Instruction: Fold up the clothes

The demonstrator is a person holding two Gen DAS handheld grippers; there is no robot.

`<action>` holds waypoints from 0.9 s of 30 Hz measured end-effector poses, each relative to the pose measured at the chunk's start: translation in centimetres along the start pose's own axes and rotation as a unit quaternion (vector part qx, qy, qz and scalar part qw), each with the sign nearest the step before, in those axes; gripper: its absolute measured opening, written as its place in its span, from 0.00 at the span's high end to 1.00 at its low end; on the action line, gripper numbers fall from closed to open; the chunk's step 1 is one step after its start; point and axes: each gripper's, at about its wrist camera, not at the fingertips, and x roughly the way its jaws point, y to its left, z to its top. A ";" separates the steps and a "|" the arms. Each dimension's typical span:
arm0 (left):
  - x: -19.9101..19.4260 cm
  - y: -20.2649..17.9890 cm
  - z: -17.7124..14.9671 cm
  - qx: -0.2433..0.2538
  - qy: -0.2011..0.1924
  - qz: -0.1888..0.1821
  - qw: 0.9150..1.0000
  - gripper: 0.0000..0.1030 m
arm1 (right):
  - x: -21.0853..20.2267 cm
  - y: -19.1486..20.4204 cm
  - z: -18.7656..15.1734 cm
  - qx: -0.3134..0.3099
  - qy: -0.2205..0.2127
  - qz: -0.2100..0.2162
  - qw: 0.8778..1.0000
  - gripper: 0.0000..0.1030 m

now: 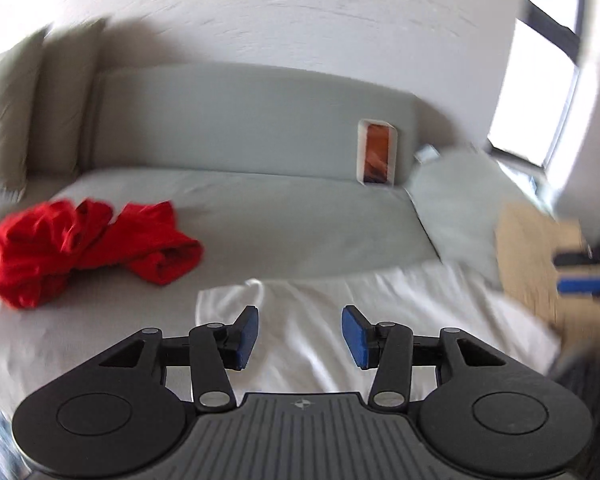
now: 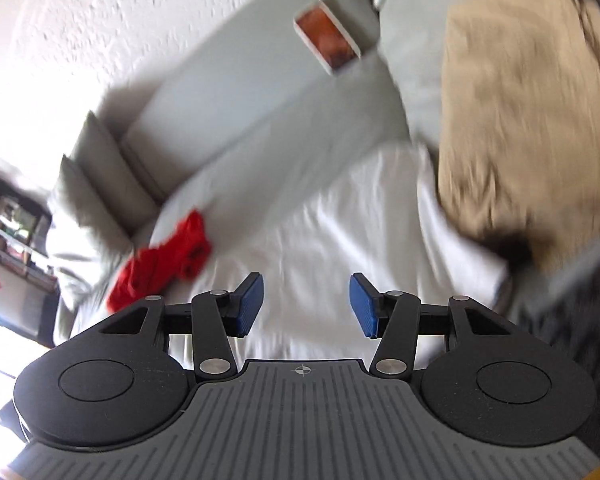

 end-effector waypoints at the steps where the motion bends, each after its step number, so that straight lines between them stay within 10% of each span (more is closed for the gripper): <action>1: 0.6 0.8 0.6 -0.027 0.000 0.004 1.000 0.56 | 0.3 0.4 1.0 -0.009 -0.010 -0.005 1.000 0.48; 9: 10.1 5.3 0.9 -0.041 0.070 0.114 0.990 0.56 | 10.2 -1.7 8.4 -0.020 0.010 -0.110 0.994 0.48; 13: 13.2 6.8 0.6 -0.068 0.088 0.081 0.990 0.56 | 16.0 -4.0 10.2 -0.047 0.040 -0.179 0.982 0.48; 21: 16.8 8.0 0.1 -0.080 0.107 0.036 0.990 0.66 | 20.3 -5.2 10.7 -0.028 0.068 -0.150 0.986 0.43; 23: 16.7 7.9 0.0 -0.073 0.096 0.034 0.992 0.92 | 21.2 -5.5 10.3 -0.026 0.075 -0.159 0.984 0.59; 25: 16.1 7.5 -0.2 -0.061 0.069 0.047 0.995 0.93 | 21.9 -5.9 9.7 -0.011 0.087 -0.154 0.984 0.94; 27: 15.1 7.1 -0.4 -0.044 0.041 0.078 0.995 0.93 | 21.5 -5.6 9.1 -0.034 0.067 -0.155 0.985 0.96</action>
